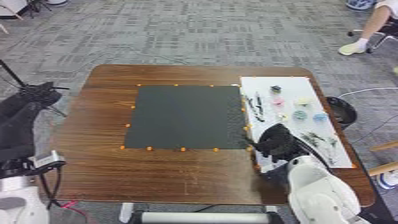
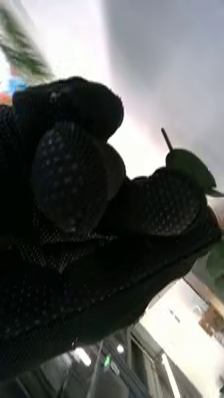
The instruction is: Arrange flowers
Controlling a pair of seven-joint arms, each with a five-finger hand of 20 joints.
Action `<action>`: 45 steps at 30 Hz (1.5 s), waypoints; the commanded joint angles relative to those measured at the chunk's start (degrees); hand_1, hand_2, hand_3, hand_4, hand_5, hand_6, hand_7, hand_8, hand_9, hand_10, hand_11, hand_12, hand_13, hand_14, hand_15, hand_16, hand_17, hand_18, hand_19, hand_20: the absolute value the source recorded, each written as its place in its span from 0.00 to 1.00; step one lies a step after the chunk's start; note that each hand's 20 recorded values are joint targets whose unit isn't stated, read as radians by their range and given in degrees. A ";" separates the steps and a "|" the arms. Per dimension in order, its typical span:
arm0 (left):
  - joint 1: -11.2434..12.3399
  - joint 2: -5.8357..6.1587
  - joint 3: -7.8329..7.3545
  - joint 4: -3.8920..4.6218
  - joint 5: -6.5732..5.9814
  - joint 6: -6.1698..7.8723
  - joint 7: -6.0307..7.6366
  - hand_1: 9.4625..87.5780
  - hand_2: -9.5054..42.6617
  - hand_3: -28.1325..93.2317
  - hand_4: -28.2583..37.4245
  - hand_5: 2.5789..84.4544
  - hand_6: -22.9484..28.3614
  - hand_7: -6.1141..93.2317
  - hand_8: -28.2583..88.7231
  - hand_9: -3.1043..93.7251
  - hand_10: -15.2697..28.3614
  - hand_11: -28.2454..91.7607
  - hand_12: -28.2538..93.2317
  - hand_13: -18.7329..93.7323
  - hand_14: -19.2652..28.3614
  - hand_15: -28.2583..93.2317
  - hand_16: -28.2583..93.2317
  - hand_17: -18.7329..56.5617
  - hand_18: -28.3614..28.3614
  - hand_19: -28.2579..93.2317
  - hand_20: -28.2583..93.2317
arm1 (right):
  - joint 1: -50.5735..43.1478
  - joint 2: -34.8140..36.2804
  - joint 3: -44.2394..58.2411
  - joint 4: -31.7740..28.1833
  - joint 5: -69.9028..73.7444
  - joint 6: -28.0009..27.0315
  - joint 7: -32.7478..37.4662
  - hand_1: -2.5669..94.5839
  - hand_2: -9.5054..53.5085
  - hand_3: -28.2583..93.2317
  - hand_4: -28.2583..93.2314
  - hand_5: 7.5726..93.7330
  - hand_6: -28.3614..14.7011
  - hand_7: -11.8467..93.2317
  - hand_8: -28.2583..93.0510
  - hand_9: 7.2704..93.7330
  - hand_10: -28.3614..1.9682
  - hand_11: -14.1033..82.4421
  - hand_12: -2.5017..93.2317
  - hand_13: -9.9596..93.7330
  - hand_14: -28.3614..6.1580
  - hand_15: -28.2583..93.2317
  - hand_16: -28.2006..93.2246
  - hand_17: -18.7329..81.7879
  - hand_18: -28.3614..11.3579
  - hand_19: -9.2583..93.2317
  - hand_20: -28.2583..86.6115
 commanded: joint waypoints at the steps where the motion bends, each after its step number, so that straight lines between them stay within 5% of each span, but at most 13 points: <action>1: 1.07 -1.82 -4.75 0.93 -3.73 3.57 0.60 0.19 0.01 0.82 0.05 0.60 0.48 0.24 0.18 0.55 0.66 0.43 0.35 0.51 0.74 0.41 0.24 0.38 0.72 0.31 0.41 | 11.22 0.62 -6.30 -0.63 8.83 1.00 -1.81 0.72 0.00 0.64 0.19 0.75 0.53 0.40 0.45 0.97 0.60 0.49 0.41 1.00 0.85 0.74 0.43 0.87 0.45 0.98 0.65; 4: 1.78 -2.66 -5.34 2.55 -8.51 6.20 -0.15 0.17 0.04 0.82 0.02 0.60 0.48 0.24 0.17 0.55 0.66 0.43 0.35 0.50 0.73 0.39 0.24 0.38 0.71 0.30 0.40 | 15.67 0.39 -9.59 0.68 14.51 1.15 -1.86 0.72 0.00 0.65 0.19 0.75 0.53 0.40 0.44 0.97 0.60 0.49 0.41 1.00 0.85 0.74 0.43 0.87 0.45 0.98 0.65; 7: 3.97 -4.08 -5.26 1.60 -14.32 8.15 -0.01 0.14 0.07 0.83 0.01 0.60 0.47 0.23 0.17 0.55 0.66 0.42 0.35 0.50 0.72 0.37 0.25 0.37 0.70 0.29 0.40 | 19.92 -0.27 -13.50 2.28 18.03 1.82 -1.70 0.72 0.00 0.65 0.19 0.75 0.53 0.41 0.44 0.97 0.60 0.49 0.41 1.00 0.85 0.74 0.43 0.87 0.45 0.98 0.65; 12: 6.06 -7.44 -7.21 -1.32 -12.30 5.04 -0.23 0.11 0.11 0.82 0.00 0.60 0.48 0.23 0.18 0.55 0.67 0.42 0.35 0.50 0.73 0.37 0.25 0.37 0.70 0.28 0.40 | 25.76 -2.68 -18.81 5.67 24.89 2.60 -0.43 0.72 0.00 0.65 0.19 0.75 0.52 0.42 0.43 0.99 0.56 0.48 0.38 1.00 0.85 0.74 0.43 0.87 0.45 0.98 0.65; 14: 6.40 -7.56 -7.10 -1.90 -12.90 5.65 0.15 0.10 0.12 0.82 0.00 0.61 0.48 0.22 0.18 0.56 0.67 0.42 0.35 0.51 0.74 0.38 0.25 0.37 0.70 0.28 0.40 | 27.75 -4.09 -20.61 7.35 27.18 3.14 0.28 0.72 0.00 0.65 0.19 0.75 0.52 0.42 0.42 0.99 0.55 0.47 0.35 1.00 0.85 0.74 0.43 0.87 0.45 0.98 0.65; 17: 5.45 -6.87 -6.33 -0.98 -13.26 6.04 0.16 0.09 0.12 0.83 0.00 0.61 0.48 0.23 0.18 0.56 0.67 0.42 0.35 0.52 0.74 0.38 0.25 0.37 0.70 0.28 0.40 | 31.08 -5.76 -23.84 9.82 31.06 4.75 1.13 0.72 0.00 0.64 0.19 0.76 0.52 0.43 0.42 1.00 0.56 0.45 0.33 1.00 0.84 0.74 0.43 0.87 0.44 0.98 0.65; 23: 5.07 -6.88 -6.07 -1.84 -13.24 5.48 0.84 0.09 0.12 0.83 0.00 0.61 0.48 0.22 0.18 0.56 0.67 0.42 0.35 0.52 0.75 0.38 0.25 0.37 0.70 0.28 0.40 | 35.06 -8.89 -30.14 14.01 31.92 6.38 1.93 0.72 0.00 0.64 0.18 0.75 0.52 0.44 0.41 1.00 0.59 0.38 0.31 1.00 0.83 0.73 0.43 0.86 0.44 0.98 0.65; 28: -1.36 -0.68 -2.46 -0.44 -15.30 5.15 1.38 0.09 0.12 0.83 0.00 0.61 0.48 0.22 0.18 0.56 0.67 0.42 0.35 0.52 0.75 0.39 0.25 0.37 0.70 0.29 0.40 | 35.93 -10.08 -33.01 16.23 31.44 7.97 2.94 0.72 0.00 0.64 0.18 0.75 0.52 0.45 0.40 1.00 0.55 0.35 0.27 1.00 0.82 0.72 0.43 0.86 0.45 0.98 0.65; 32: -10.77 5.13 3.36 1.69 -14.11 2.59 3.03 0.10 0.12 0.83 0.00 0.61 0.48 0.22 0.18 0.56 0.68 0.42 0.35 0.52 0.75 0.39 0.25 0.38 0.70 0.29 0.40 | 36.53 -10.94 -34.48 18.23 31.25 9.33 3.73 0.72 0.00 0.64 0.17 0.74 0.52 0.45 0.40 1.00 0.53 0.33 0.26 1.00 0.82 0.72 0.43 0.86 0.45 0.97 0.66; 33: -14.09 6.99 7.27 1.70 -13.13 4.34 2.98 0.10 0.12 0.83 0.00 0.62 0.48 0.22 0.18 0.56 0.67 0.42 0.35 0.52 0.75 0.39 0.25 0.38 0.70 0.29 0.40 | 36.58 -11.31 -34.55 18.79 31.16 9.24 3.98 0.72 0.00 0.64 0.17 0.74 0.52 0.45 0.39 1.00 0.53 0.32 0.26 1.00 0.82 0.72 0.43 0.86 0.45 0.97 0.66; 36: -16.34 6.98 7.80 1.87 -12.82 -1.53 4.33 0.11 0.12 0.82 0.00 0.61 0.48 0.22 0.18 0.56 0.68 0.42 0.35 0.52 0.74 0.39 0.25 0.38 0.70 0.29 0.40 | 37.19 -11.83 -35.53 19.81 31.48 9.82 4.86 0.72 0.00 0.65 0.17 0.74 0.52 0.46 0.39 1.00 0.53 0.31 0.25 1.00 0.81 0.72 0.43 0.86 0.45 0.97 0.66; 43: -24.64 8.08 14.88 3.85 -13.38 -4.29 5.16 0.11 0.12 0.82 0.00 0.61 0.48 0.22 0.18 0.56 0.67 0.42 0.35 0.52 0.74 0.38 0.25 0.38 0.70 0.29 0.40 | 39.77 -13.39 -38.87 21.89 31.68 10.22 6.36 0.71 0.00 0.65 0.15 0.72 0.51 0.46 0.37 0.99 0.54 0.24 0.23 1.00 0.81 0.70 0.43 0.86 0.46 0.96 0.66; 45: -26.76 8.25 16.91 4.36 -13.55 -3.26 5.40 0.12 0.12 0.82 0.00 0.61 0.48 0.22 0.18 0.56 0.68 0.42 0.35 0.52 0.74 0.38 0.25 0.38 0.70 0.29 0.40 | 40.36 -13.68 -39.56 22.26 31.41 9.85 6.60 0.71 0.01 0.65 0.15 0.72 0.51 0.46 0.37 0.99 0.53 0.23 0.22 1.00 0.81 0.70 0.43 0.86 0.46 0.96 0.66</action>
